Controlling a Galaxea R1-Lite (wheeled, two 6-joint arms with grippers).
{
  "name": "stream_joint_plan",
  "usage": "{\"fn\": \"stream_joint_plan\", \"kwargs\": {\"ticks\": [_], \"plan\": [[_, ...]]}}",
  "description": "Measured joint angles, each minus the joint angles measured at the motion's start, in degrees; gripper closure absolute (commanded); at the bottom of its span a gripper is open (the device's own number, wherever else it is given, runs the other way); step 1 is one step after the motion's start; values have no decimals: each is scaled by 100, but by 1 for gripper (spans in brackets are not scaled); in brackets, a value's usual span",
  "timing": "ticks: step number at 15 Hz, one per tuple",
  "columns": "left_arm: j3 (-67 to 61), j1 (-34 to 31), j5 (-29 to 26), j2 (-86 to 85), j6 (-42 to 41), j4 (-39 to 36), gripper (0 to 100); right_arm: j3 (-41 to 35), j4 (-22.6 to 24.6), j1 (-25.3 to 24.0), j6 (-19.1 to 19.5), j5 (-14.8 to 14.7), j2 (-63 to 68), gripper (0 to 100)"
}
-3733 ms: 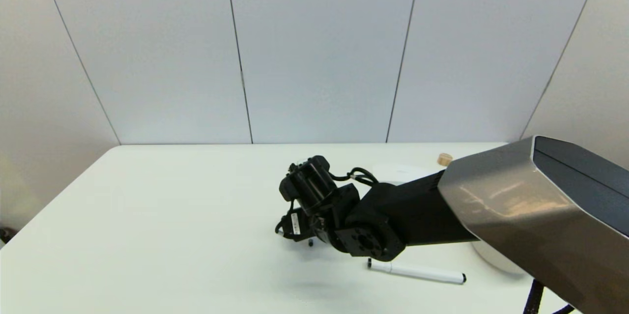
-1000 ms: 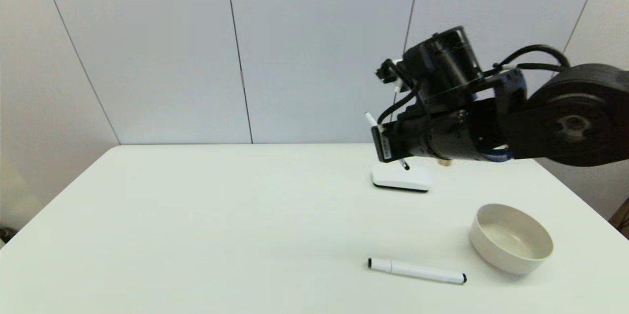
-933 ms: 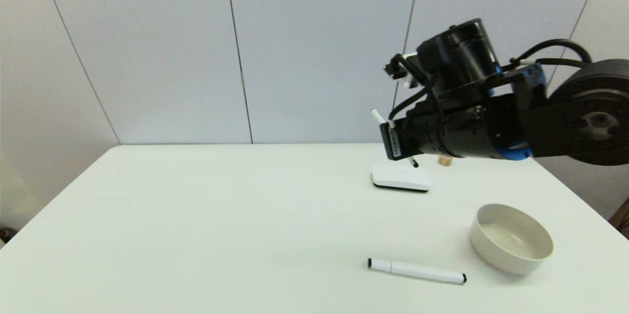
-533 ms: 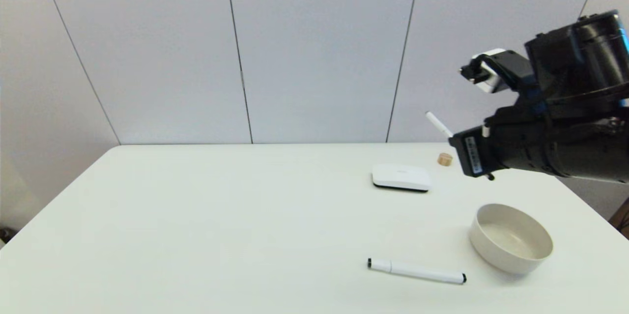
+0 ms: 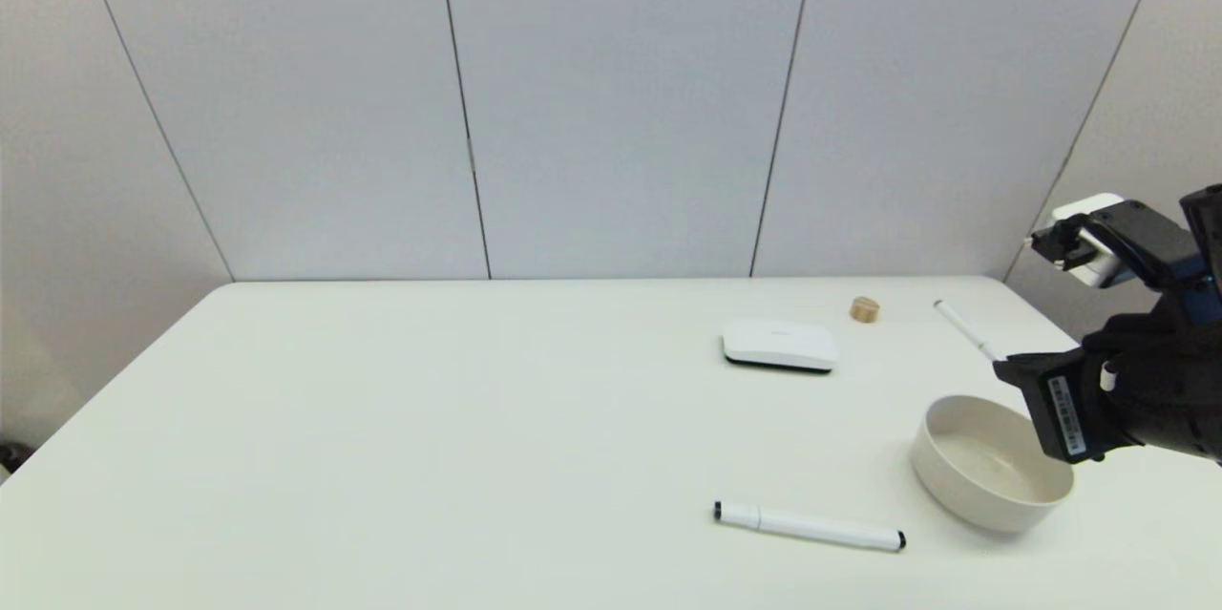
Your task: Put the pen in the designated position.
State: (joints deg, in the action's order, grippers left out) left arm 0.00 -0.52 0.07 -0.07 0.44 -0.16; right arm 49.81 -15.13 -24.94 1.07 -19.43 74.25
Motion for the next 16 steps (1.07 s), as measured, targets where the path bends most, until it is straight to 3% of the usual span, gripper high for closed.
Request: {"fn": "stream_joint_plan", "kwargs": {"ticks": [10, 16], "plan": [[0, -5, 0, 0, -2, 0, 0, 184, 245, -650, -521, 105, 948, 100], [0, 0, -2, 0, -4, 0, 0, 333, 190, 28, -66, 39, 863, 100]]}}
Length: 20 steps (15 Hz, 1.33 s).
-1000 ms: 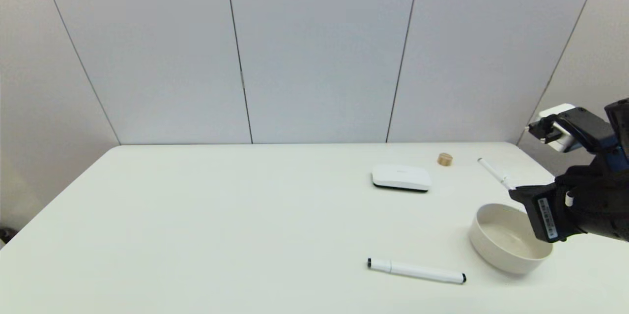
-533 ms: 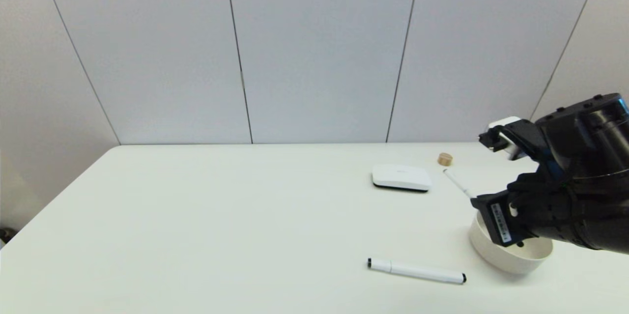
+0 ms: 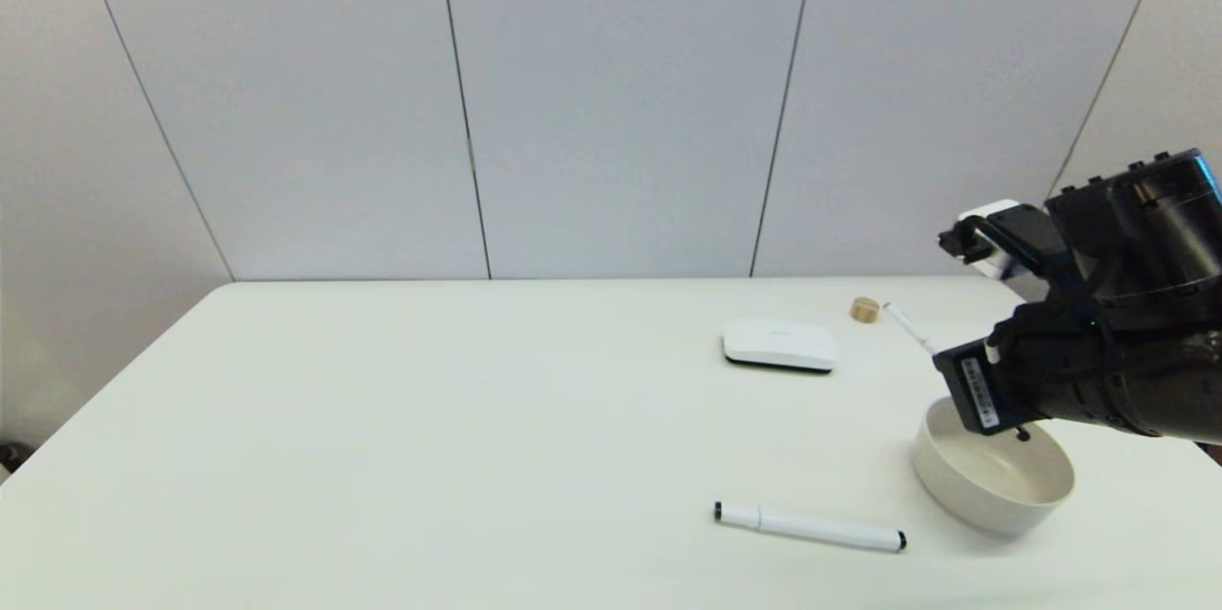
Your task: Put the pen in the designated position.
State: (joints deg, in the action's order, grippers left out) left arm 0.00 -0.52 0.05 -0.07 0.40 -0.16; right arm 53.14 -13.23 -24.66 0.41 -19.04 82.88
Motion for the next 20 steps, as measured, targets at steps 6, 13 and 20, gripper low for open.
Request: {"fn": "stream_joint_plan", "kwargs": {"ticks": [6, 13, 20], "plan": [[0, 0, 2, 0, 1, 0, 0, -673, -11, 796, 245, -30, -758, 100], [0, -2, 2, 0, 1, 0, 0, -1401, -13, 1709, 490, -260, -1740, 100], [0, -2, 2, 0, 1, 0, 0, -1419, -28, 2213, 517, -262, -1690, 100]]}}
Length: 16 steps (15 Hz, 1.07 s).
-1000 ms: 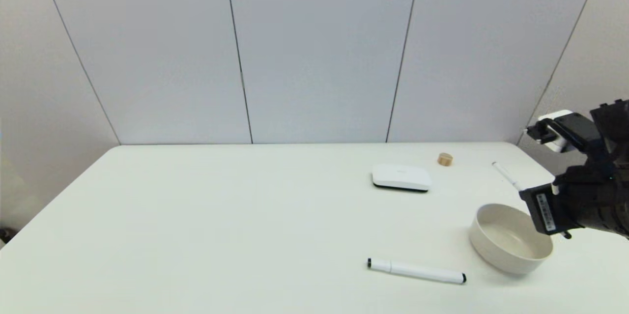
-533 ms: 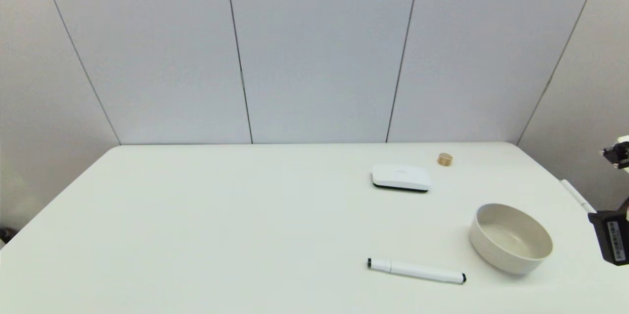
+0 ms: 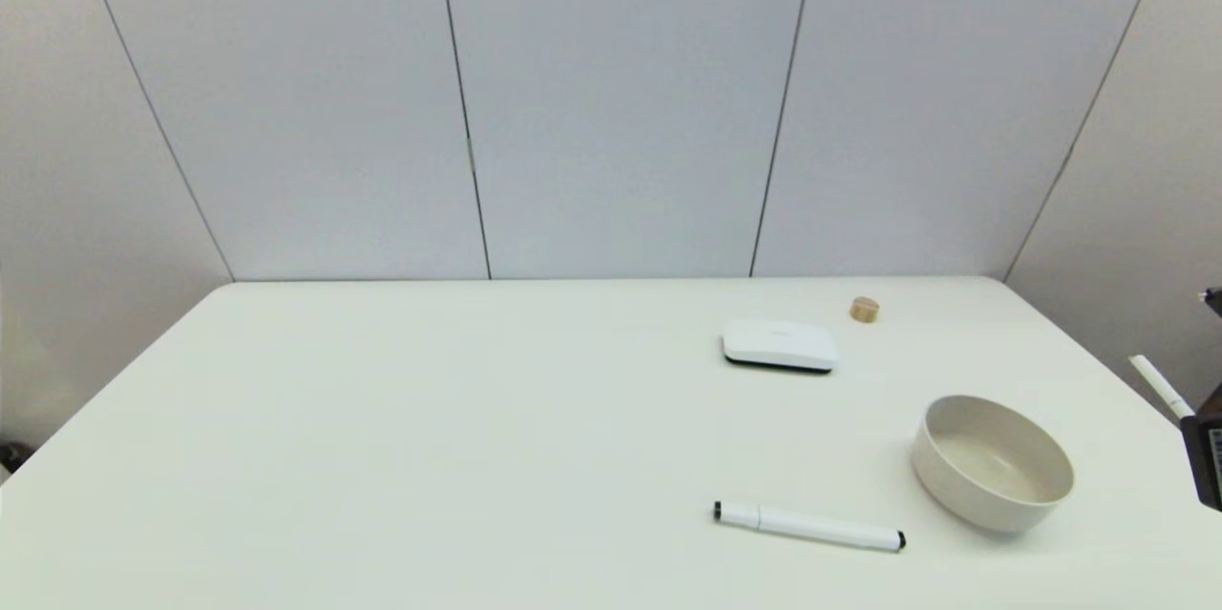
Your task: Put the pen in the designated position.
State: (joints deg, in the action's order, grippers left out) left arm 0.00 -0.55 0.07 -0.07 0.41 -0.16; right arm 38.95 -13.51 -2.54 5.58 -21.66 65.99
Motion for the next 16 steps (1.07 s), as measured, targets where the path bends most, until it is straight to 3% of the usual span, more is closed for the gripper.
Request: {"fn": "stream_joint_plan", "kwargs": {"ticks": [5, 6, 9, 12, 16], "plan": [[0, 2, 0, 0, 0, 0, 0, -9, -27, 928, 172, 116, 168, 100], [0, -2, 0, 0, -1, 0, 0, -32, -129, 1137, 213, 325, 149, 100], [0, 2, -2, 0, 0, 0, 0, -50, -540, 1736, 334, 1331, 57, 100], [0, 2, -2, 0, 0, 0, 0, -20, -575, 1898, 401, 2122, 29, 100], [0, 2, 0, 0, 0, 0, 0, 116, -560, 1913, 535, 2334, 46, 100]]}}
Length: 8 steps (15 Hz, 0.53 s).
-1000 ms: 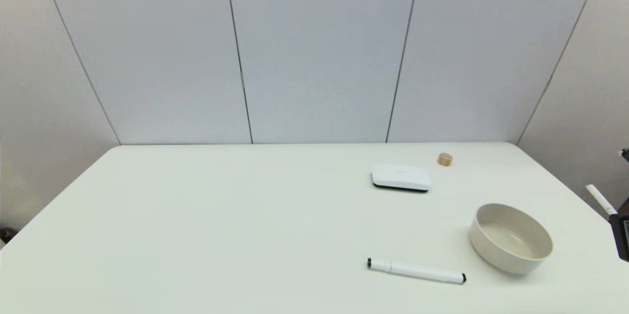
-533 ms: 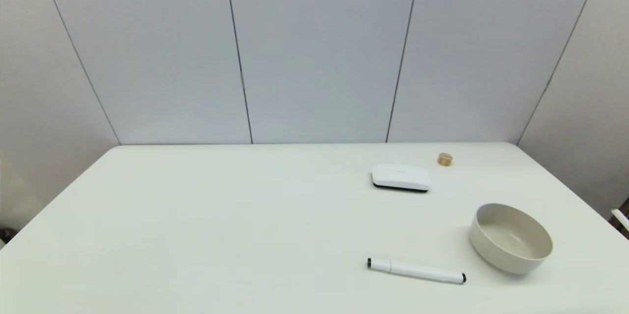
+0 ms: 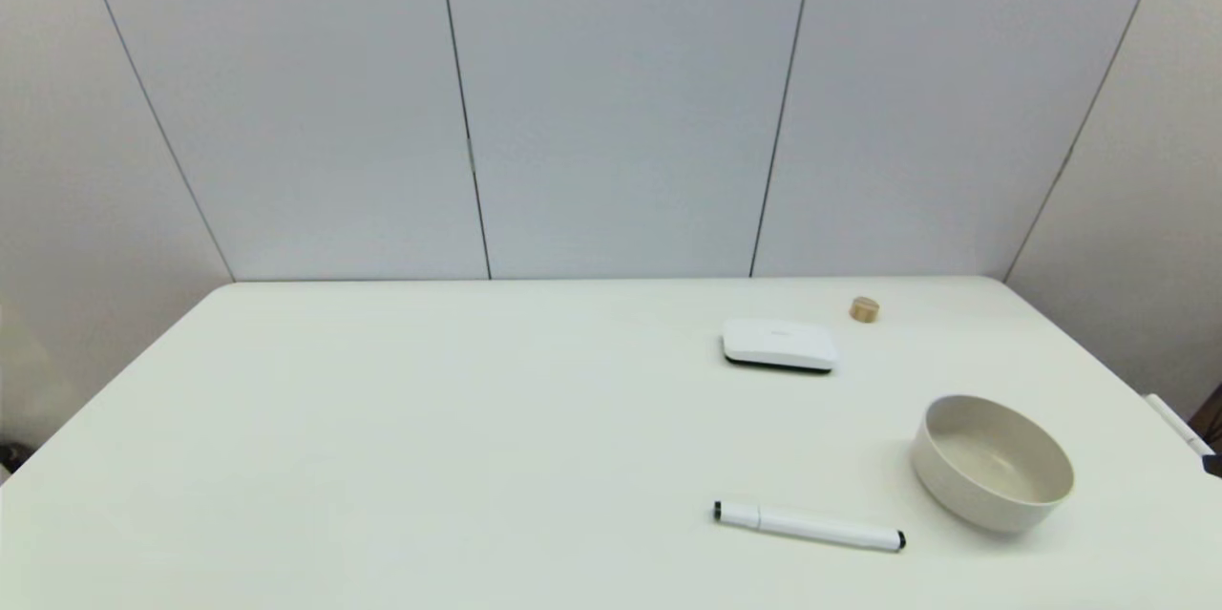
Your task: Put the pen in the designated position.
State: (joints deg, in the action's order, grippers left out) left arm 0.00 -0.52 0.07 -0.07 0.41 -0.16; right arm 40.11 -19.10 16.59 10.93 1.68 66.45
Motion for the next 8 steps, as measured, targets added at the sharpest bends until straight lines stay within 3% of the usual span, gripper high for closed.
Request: {"fn": "stream_joint_plan", "kwargs": {"ticks": [2, 4, 8], "plan": [[0, -5, -2, 0, 0, 0, 0, 107, 4, 66, 28, 179, 55, 100], [0, -2, 0, 0, 0, 0, 0, 126, 28, 317, 308, 462, 111, 100], [0, 0, -2, 0, 0, 0, 0, -98, 4, 1104, 1464, 1441, 223, 100]]}}
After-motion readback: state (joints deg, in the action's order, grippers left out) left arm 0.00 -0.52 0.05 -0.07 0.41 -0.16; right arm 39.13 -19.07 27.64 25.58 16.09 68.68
